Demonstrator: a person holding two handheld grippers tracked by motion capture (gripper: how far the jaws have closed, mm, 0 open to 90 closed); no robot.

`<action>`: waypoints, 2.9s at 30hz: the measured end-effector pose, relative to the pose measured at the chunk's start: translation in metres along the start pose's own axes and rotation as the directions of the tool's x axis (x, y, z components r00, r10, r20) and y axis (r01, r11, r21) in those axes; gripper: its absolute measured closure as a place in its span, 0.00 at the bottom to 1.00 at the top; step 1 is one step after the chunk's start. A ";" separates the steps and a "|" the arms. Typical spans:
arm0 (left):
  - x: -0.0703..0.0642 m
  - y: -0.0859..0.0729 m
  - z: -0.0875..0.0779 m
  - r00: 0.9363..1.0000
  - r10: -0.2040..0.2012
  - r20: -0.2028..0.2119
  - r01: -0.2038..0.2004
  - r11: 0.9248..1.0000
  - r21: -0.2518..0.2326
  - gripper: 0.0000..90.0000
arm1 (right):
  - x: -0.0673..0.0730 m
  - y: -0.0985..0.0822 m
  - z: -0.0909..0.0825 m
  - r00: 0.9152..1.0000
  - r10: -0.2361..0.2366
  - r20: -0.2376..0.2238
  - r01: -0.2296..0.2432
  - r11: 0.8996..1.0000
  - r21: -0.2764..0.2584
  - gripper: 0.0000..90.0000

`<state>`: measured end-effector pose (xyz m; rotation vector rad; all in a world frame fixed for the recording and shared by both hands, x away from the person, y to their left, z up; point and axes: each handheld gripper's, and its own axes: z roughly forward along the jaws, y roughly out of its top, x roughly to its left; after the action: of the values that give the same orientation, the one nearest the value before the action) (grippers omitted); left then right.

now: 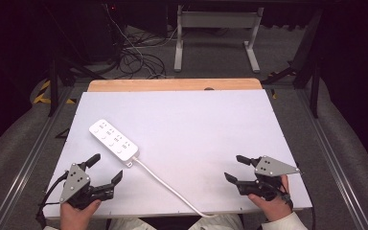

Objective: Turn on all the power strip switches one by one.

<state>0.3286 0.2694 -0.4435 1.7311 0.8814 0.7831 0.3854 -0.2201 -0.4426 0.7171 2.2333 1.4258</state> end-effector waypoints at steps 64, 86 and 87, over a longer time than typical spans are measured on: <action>0.029 0.050 0.034 0.997 -0.017 0.082 -0.002 0.976 0.219 0.53 | 0.002 -0.003 0.006 1.000 0.004 -0.022 -0.003 1.000 0.027 0.33; 0.056 0.040 0.060 0.995 -0.083 0.055 0.064 0.955 0.290 1.00 | 0.002 -0.003 0.007 1.000 -0.003 -0.023 0.004 0.999 0.037 0.33; 0.058 0.040 0.062 0.995 -0.083 0.061 0.061 0.954 0.293 1.00 | 0.002 -0.003 0.008 1.000 -0.003 -0.022 0.004 0.999 0.038 0.33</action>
<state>0.4177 0.2795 -0.4180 1.9587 1.0444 0.5579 0.3873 -0.2145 -0.4487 0.7124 2.2823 1.3995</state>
